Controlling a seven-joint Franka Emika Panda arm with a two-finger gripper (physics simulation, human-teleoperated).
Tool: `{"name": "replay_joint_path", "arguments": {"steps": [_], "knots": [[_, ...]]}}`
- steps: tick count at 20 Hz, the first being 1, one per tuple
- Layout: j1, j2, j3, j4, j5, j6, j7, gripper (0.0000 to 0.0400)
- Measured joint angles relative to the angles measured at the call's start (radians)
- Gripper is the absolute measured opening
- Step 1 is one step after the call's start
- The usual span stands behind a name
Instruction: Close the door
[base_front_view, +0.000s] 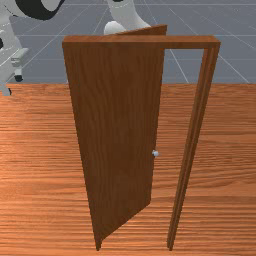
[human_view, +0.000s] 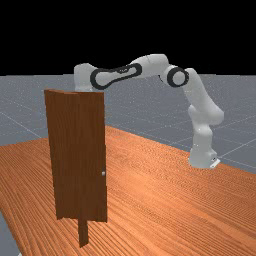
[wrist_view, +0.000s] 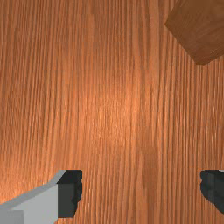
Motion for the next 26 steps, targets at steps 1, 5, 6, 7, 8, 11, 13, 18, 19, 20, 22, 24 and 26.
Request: {"name": "replay_joint_path", "arguments": {"steps": [1,5,6,7,8,11,13,18,19,20,22,24,26], "knots": [[-0.005,-0.102,-0.03,-0.192,-0.04,0.085,-0.014,0.04],[0.164,-0.246,0.061,-0.567,-0.088,0.414,0.312,0.04],[0.217,-0.247,0.089,-0.623,-0.11,0.425,0.443,0.04],[0.288,-0.261,0.125,-0.65,-0.125,0.433,0.559,0.04],[0.356,-0.265,0.157,-0.655,-0.136,0.436,0.653,0.04],[0.478,-0.243,0.215,-0.621,-0.153,0.423,0.792,0.04],[0.507,-0.232,0.228,-0.616,-0.156,0.435,0.812,0.04],[0.512,-0.258,0.231,-0.666,-0.155,0.44,0.815,0.04],[0.512,-0.274,0.232,-0.653,-0.155,0.409,0.813,0.04],[0.512,-0.293,0.232,-0.635,-0.152,0.371,0.811,0.04],[0.493,-0.318,0.217,-0.65,-0.154,0.376,0.756,0.04],[0.457,-0.331,0.193,-0.667,-0.157,0.381,0.699,0.04],[0.424,-0.336,0.18,-0.7,-0.142,0.443,0.664,0.04]]}}
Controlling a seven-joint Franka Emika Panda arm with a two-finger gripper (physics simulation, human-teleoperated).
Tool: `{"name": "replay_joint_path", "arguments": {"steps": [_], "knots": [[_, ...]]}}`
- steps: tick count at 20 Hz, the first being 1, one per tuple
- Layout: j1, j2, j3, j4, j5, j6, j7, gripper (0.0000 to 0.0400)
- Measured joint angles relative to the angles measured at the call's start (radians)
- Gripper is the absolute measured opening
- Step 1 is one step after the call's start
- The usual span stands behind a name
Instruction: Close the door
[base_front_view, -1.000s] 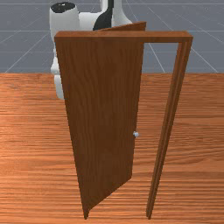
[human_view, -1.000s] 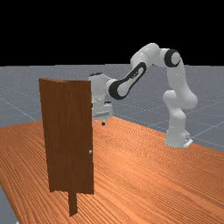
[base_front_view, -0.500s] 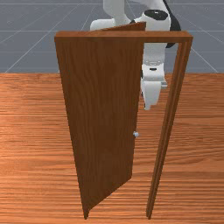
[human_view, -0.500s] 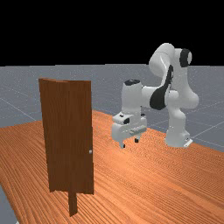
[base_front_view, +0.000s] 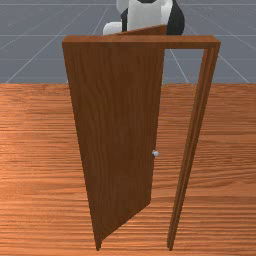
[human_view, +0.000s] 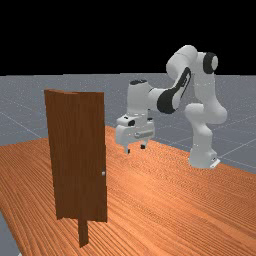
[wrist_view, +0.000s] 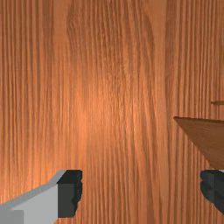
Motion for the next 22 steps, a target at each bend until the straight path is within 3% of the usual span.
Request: {"name": "replay_joint_path", "arguments": {"steps": [22], "knots": [[-0.004,0.03,-0.002,-0.039,-0.001,0.07,0.003,0.04]]}}
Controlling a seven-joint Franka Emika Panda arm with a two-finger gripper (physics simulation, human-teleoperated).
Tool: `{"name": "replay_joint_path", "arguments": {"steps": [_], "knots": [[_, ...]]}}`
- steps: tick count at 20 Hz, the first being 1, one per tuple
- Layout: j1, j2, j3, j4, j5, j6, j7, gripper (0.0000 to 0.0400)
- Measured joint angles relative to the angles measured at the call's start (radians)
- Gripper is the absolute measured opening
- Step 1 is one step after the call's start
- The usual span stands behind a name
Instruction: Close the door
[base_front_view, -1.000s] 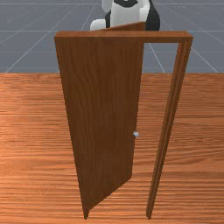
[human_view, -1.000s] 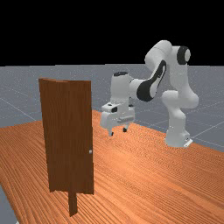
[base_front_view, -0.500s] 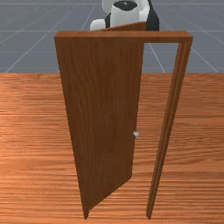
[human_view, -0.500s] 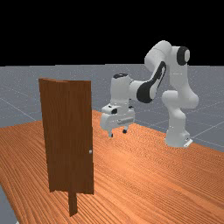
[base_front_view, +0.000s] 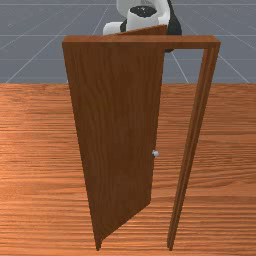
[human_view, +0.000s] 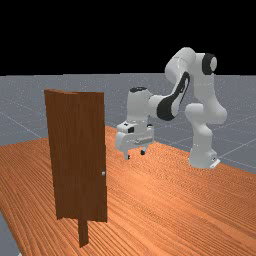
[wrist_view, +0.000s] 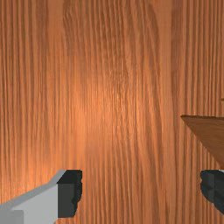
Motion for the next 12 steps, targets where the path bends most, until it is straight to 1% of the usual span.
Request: {"name": "replay_joint_path", "arguments": {"steps": [6,8,12], "knots": [[0.001,-0.015,0.0,-0.031,-0.001,0.023,0.002,0.04],[0.001,-0.014,0.0,-0.045,-0.003,0.054,0.003,0.04],[0.001,-0.007,0.0,-0.053,-0.002,0.061,0.003,0.04]]}}
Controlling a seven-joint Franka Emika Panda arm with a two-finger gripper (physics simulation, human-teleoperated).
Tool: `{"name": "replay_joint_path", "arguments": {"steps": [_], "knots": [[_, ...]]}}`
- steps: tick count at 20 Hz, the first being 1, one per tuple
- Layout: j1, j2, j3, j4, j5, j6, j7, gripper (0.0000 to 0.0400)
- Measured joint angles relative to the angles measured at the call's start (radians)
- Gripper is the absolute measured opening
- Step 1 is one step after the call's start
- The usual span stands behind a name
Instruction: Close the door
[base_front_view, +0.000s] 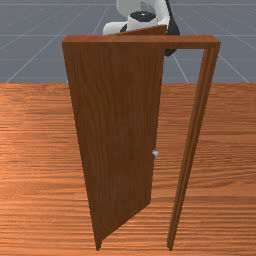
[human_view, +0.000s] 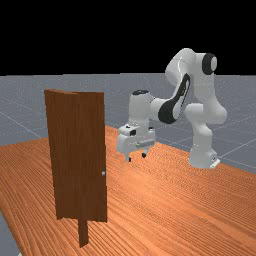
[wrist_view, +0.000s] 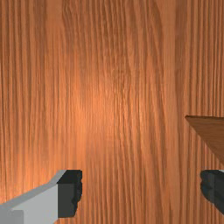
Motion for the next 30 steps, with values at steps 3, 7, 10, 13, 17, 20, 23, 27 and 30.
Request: {"name": "replay_joint_path", "arguments": {"steps": [3,7,10,13,17,20,23,27,30], "knots": [[0.0,0.004,0.0,-0.006,0.0,0.011,0.0,0.04],[0.0,0.035,0.0,-0.016,-0.001,0.052,0.001,0.04],[0.0,0.05,0.0,-0.012,0.0,0.046,0.0,0.04],[0.0,0.02,0.001,0.009,0.002,-0.023,-0.002,0.04],[0.001,-0.017,0.0,0.018,-0.001,-0.049,0.001,0.04],[0.0,-0.019,0.0,0.02,0.001,-0.051,-0.001,0.04],[0.0,-0.02,0.0,0.02,0.001,-0.052,-0.002,0.04],[0.0,-0.02,0.0,0.018,0.001,-0.047,-0.002,0.04],[0.003,-0.017,-0.002,0.019,-0.012,-0.048,0.009,0.04]]}}
